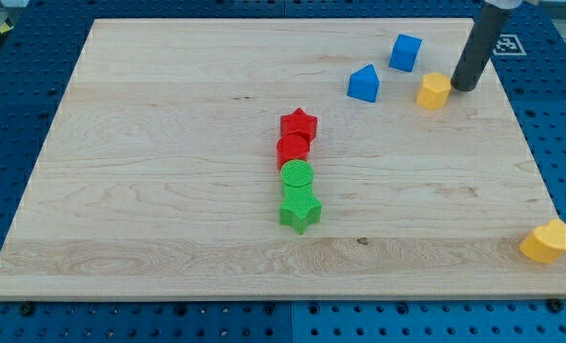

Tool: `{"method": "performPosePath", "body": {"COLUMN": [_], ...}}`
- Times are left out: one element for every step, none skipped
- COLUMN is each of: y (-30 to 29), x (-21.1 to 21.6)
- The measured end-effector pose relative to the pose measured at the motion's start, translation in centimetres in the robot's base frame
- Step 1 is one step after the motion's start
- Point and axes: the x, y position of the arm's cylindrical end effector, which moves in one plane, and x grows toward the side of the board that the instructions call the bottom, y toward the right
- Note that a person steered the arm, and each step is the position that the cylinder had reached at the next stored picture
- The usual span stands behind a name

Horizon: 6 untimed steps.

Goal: Move the blue cube diagonally to the yellow hexagon

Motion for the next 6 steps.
{"method": "performPosePath", "body": {"y": [0.0, -0.4, -1.8, -4.4, -7.2, -7.5], "x": [-2.0, -3.7, -5.3, -5.8, -5.2, -2.3]}}
